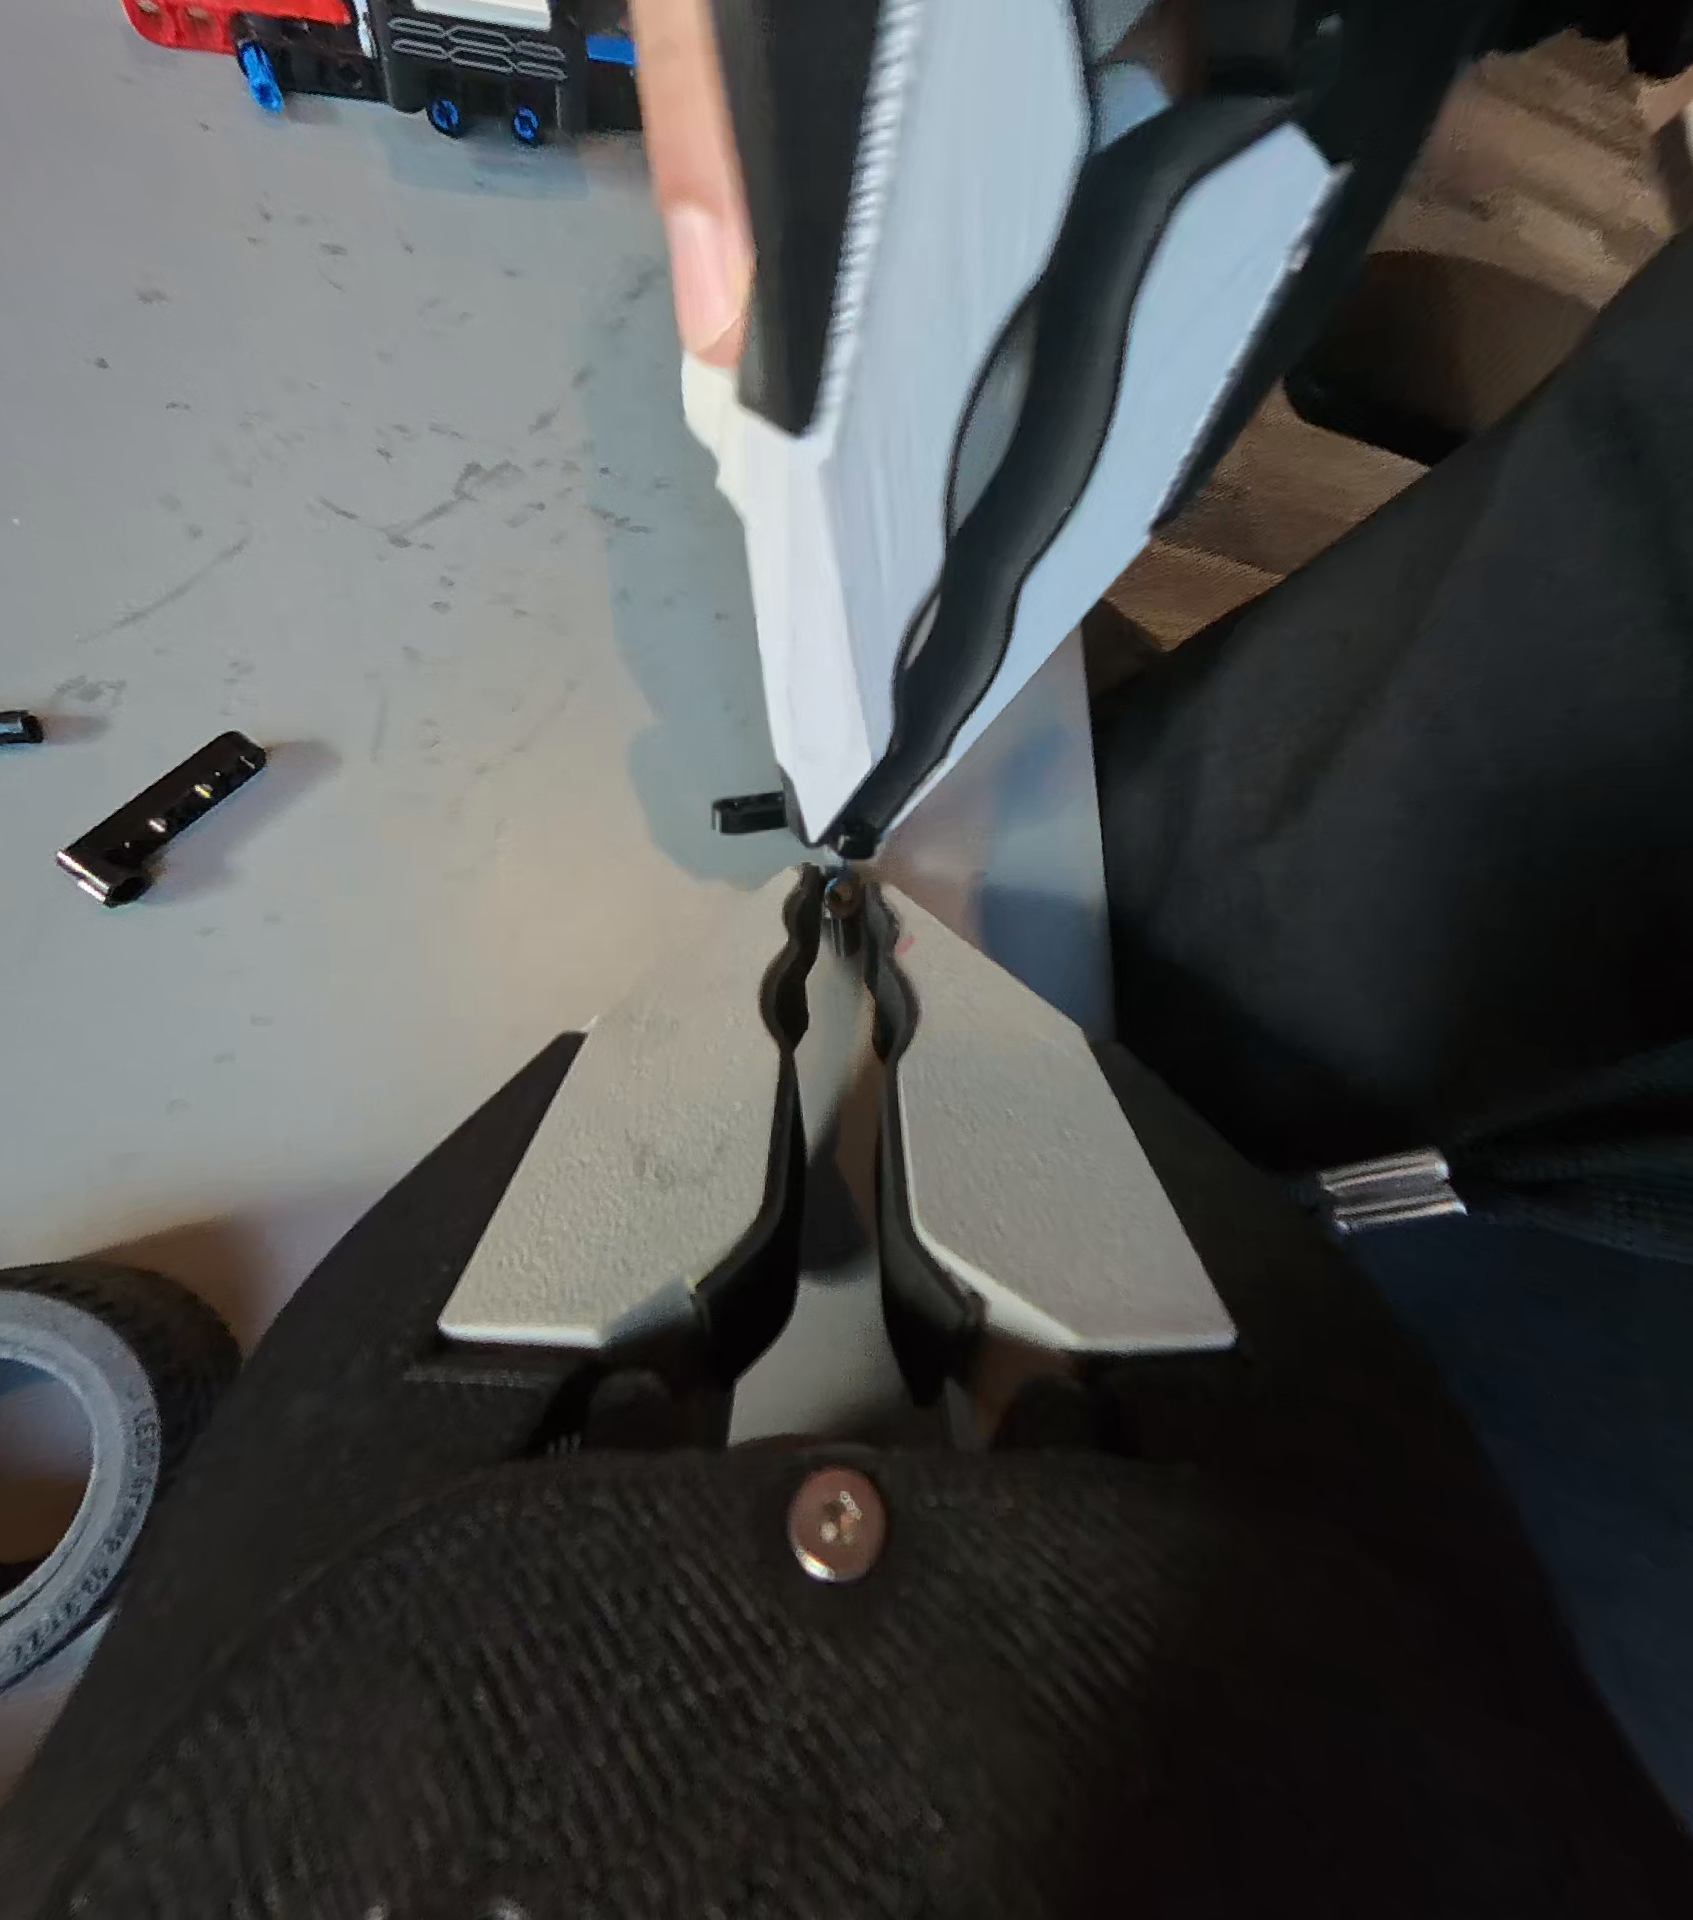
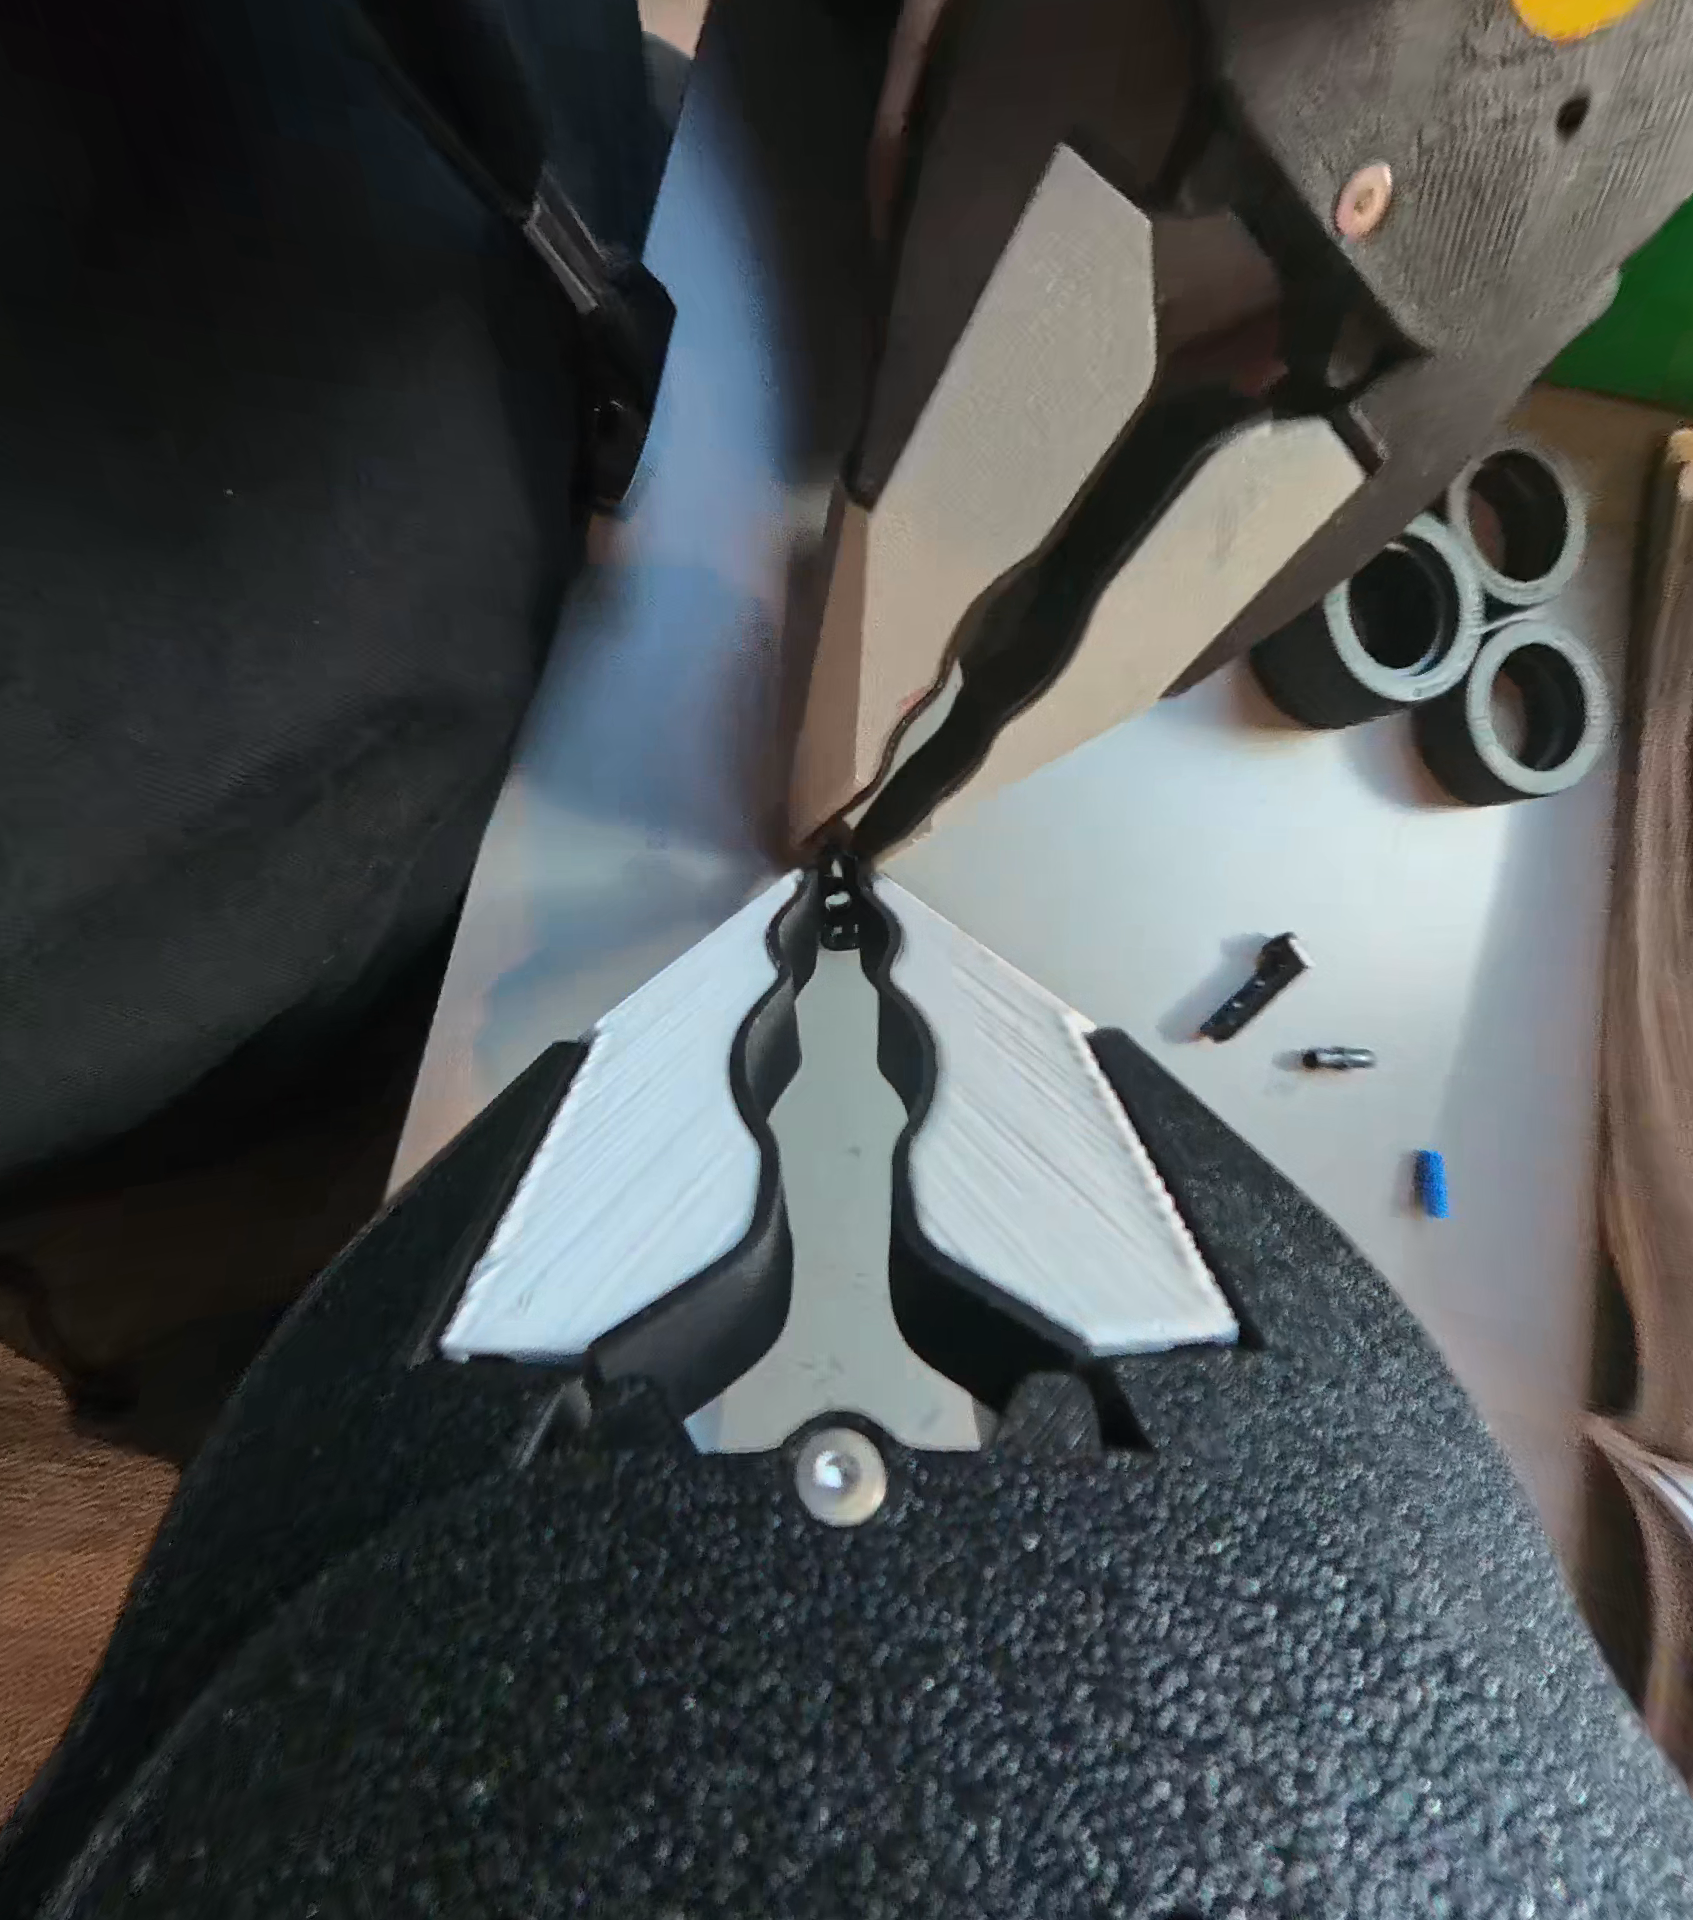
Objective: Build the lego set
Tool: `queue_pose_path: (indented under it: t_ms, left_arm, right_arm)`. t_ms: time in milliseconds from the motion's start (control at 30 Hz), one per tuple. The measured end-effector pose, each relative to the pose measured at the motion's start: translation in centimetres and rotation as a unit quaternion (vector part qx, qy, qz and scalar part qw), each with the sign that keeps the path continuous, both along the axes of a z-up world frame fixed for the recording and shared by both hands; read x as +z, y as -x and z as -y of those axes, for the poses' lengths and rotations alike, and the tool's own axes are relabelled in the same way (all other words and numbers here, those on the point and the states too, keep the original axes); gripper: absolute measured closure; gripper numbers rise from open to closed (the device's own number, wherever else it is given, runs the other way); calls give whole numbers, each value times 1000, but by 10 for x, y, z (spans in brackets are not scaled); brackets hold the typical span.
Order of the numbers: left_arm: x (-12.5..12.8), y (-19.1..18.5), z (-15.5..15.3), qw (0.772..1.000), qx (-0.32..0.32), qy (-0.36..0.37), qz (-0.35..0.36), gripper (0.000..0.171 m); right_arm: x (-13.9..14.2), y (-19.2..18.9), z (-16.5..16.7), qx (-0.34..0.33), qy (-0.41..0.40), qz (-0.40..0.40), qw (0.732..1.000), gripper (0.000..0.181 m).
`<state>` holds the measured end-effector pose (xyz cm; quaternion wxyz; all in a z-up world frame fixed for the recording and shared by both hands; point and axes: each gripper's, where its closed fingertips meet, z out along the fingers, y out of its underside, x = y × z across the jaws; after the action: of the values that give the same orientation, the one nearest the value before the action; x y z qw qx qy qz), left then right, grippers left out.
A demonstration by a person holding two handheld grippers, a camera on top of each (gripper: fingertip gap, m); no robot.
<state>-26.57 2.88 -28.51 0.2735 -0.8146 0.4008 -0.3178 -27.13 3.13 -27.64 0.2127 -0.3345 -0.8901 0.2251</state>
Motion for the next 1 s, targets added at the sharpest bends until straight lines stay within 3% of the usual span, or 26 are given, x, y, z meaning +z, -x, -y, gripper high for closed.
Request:
queue_pose_path:
  t_ms: [333, 433, 533, 1000]
  left_arm:
    - [-1, -1, 2, 998, -11, -47, -30, 167]
    - [11, 2, -4, 999, 14, -48, 13, 167]
    - [28, 5, -5, 995, 23, -69, 64, 167]
    - [39, -3, -4, 992, 32, -66, 107, 167]
  right_arm:
    - [2, -4, -9, -45, 101, -16, 994, 175]
    - [3, -1, -7, -56, 107, -31, 992, 175]
    - [21, 3, -8, -82, 170, -65, 980, 175]
    - [37, -1, -8, -79, 289, -107, 948, 175]
